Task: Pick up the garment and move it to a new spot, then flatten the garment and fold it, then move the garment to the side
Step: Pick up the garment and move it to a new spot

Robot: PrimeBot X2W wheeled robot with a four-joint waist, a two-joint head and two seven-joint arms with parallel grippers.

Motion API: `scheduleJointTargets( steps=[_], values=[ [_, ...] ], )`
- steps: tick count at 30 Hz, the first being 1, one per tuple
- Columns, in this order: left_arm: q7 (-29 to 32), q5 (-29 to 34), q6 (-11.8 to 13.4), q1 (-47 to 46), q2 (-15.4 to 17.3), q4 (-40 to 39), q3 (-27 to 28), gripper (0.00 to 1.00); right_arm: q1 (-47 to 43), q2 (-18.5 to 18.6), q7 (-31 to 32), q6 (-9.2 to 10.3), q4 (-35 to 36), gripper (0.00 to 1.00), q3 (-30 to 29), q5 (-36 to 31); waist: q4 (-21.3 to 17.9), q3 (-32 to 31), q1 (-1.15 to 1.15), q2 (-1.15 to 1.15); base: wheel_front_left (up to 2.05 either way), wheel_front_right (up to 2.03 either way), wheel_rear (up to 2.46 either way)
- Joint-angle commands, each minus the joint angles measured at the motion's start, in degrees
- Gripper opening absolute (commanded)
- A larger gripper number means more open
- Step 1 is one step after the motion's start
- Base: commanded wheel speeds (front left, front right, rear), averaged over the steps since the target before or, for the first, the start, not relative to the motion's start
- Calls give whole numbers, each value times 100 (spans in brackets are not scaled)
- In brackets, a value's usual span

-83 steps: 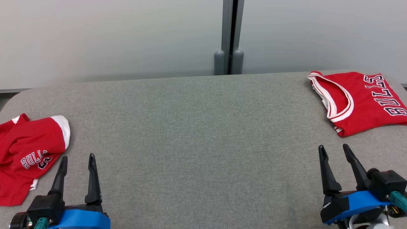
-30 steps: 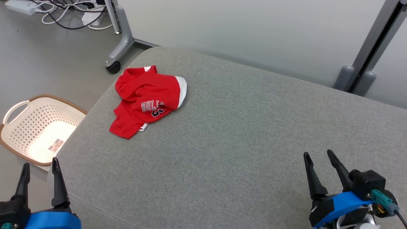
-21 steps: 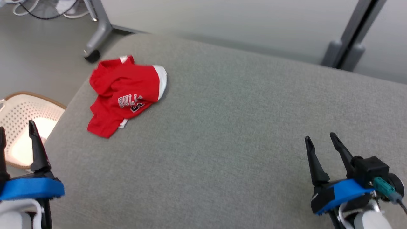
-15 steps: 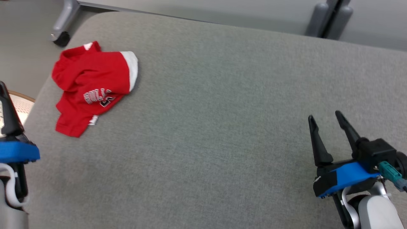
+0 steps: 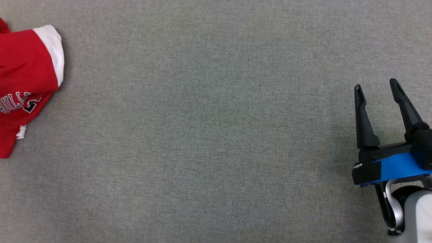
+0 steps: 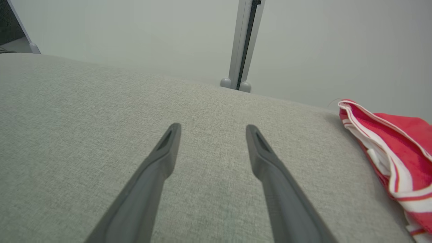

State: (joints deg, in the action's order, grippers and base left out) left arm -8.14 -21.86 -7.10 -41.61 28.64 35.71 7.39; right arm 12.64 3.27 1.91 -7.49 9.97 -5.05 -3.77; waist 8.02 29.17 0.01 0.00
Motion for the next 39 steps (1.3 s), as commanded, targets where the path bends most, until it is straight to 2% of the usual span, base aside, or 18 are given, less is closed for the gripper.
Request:
scheduleJointTargets(
  steps=[1,10,18,19,20,21,28,35,39],
  values=[
    [160,-72,-25,-131,29,192,-88,100,63,18,8,-1,68,100,-10,-35,-6,80,-1,0,0,0,0],
    [1502,-991,-40,-407,-34,1178,-1026,100,154,-3,30,-1,193,100,-65,-97,-27,272,-1,0,0,0,0],
    [2185,-1735,-42,-307,-42,1590,-1748,100,247,-12,7,-1,100,100,42,-75,-69,229,-1,0,0,0,0],
    [2219,-1797,-42,-314,-31,1614,-1816,47,239,-12,5,-1,94,100,47,-71,-78,216,-1,0,0,0,0],
    [2220,-1857,-42,-320,-8,1644,-1879,20,241,-12,-1,-1,79,100,53,-68,-92,197,-1,0,0,0,0],
    [2200,-1900,-42,-315,31,1677,-1930,0,241,-13,-1,-1,62,100,64,-62,-112,174,-1,0,0,0,0],
    [1508,-1974,-41,-455,357,1677,-2217,0,202,-23,-159,-1,-187,100,58,63,-277,-132,-1,0,0,0,0],
    [431,-1616,-41,-849,696,1458,-2435,0,100,-33,-399,-1,-573,100,100,242,-471,-641,-1,0,0,0,0],
    [62,-1433,-40,-1017,755,1276,-2547,0,60,-35,-507,-1,-735,100,116,380,-593,-867,-1,0,0,0,0]
  ],
)
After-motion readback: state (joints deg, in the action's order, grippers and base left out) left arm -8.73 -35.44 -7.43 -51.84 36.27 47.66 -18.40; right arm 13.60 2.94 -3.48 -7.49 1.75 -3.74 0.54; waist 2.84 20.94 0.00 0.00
